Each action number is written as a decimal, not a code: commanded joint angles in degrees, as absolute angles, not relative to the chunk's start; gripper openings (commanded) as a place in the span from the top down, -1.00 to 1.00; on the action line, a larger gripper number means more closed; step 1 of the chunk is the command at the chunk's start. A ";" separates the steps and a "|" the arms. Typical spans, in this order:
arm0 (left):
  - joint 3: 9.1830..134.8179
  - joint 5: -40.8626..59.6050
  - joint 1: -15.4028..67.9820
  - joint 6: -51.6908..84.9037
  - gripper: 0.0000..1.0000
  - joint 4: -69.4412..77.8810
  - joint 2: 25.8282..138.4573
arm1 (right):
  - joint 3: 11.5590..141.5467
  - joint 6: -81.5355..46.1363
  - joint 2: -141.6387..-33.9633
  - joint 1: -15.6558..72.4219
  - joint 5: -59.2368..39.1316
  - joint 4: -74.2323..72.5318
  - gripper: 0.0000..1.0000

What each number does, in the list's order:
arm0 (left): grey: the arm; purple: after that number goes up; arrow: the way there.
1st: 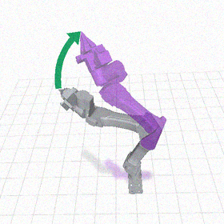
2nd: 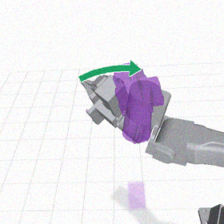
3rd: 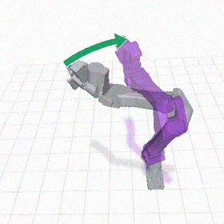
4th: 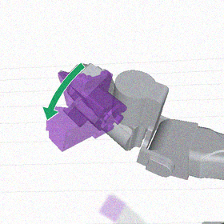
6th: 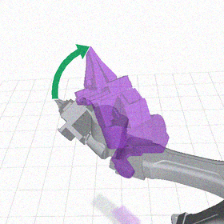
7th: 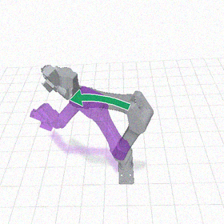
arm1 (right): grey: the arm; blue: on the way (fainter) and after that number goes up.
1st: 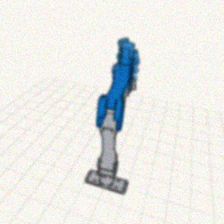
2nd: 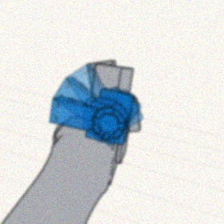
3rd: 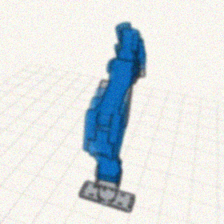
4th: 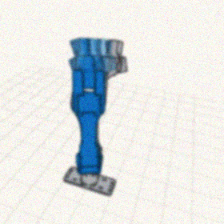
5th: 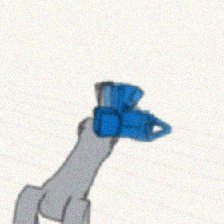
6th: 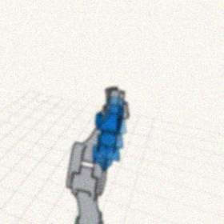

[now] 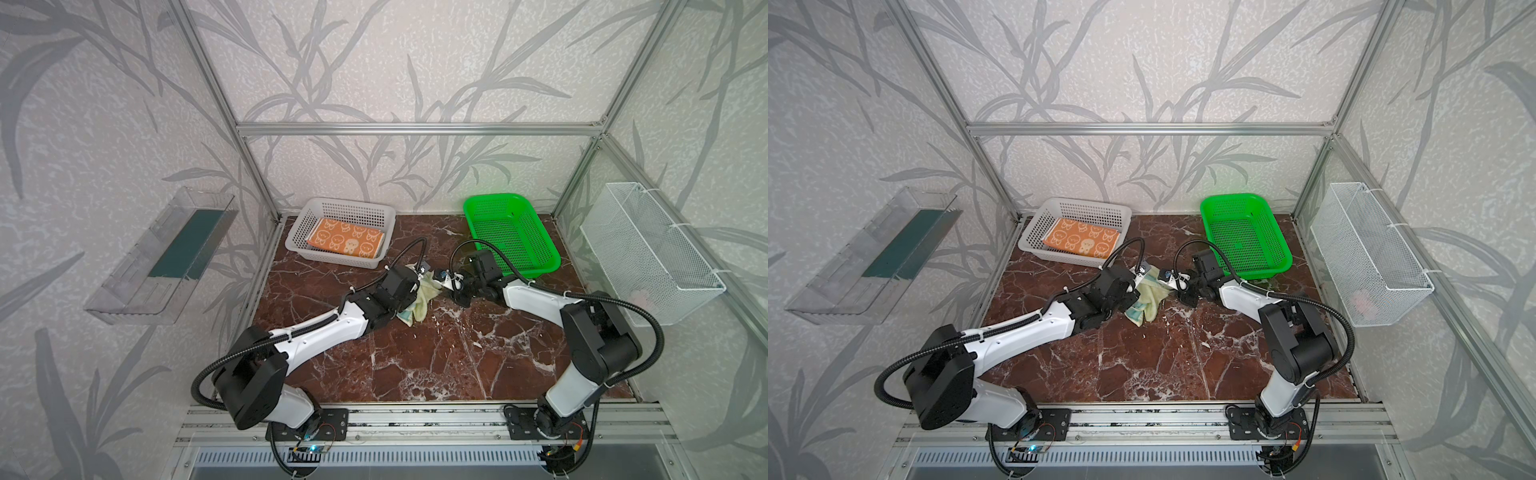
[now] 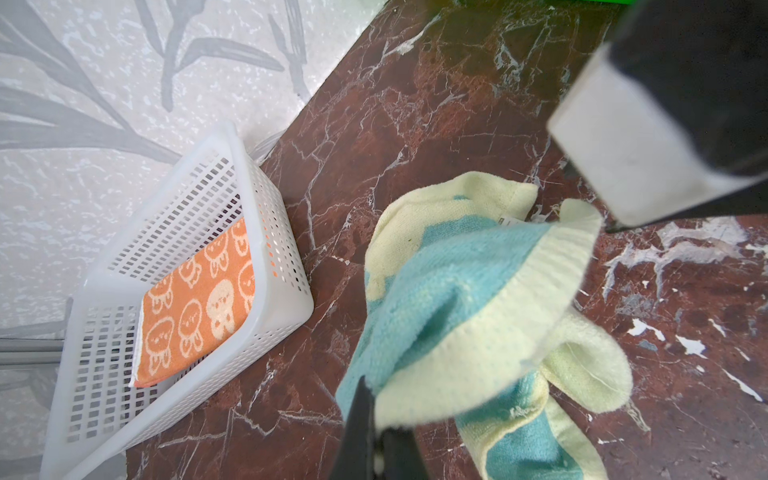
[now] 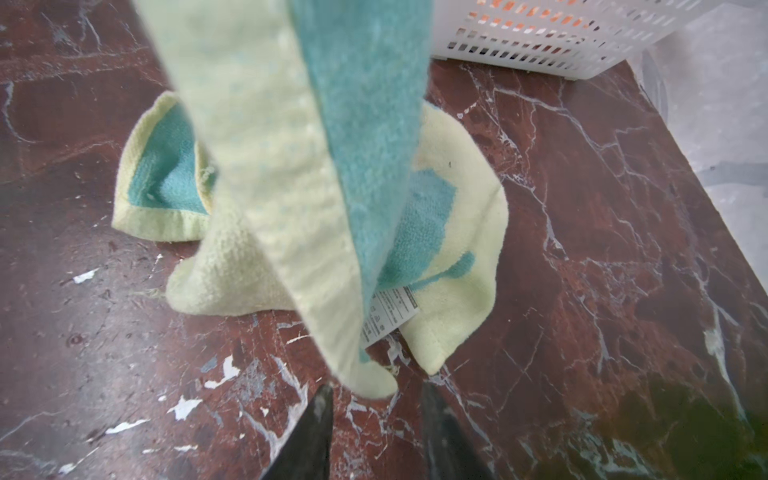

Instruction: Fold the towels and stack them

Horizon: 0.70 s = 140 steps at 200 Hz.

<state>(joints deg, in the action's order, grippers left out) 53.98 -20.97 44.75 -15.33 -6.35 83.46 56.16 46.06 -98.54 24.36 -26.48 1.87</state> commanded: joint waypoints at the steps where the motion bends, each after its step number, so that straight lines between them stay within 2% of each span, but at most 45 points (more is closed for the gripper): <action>1: 52.74 -21.51 44.21 -14.25 1.00 -7.32 83.03 | 59.90 47.92 -101.21 24.11 -30.52 6.51 0.27; 67: 50.94 -21.80 42.66 -12.76 1.00 -7.34 81.74 | 66.50 53.35 -105.42 24.12 -37.45 18.27 0.28; 140: 50.12 -20.66 39.30 -8.35 1.00 -8.27 81.77 | 69.33 51.17 -108.51 24.30 -37.62 19.21 0.37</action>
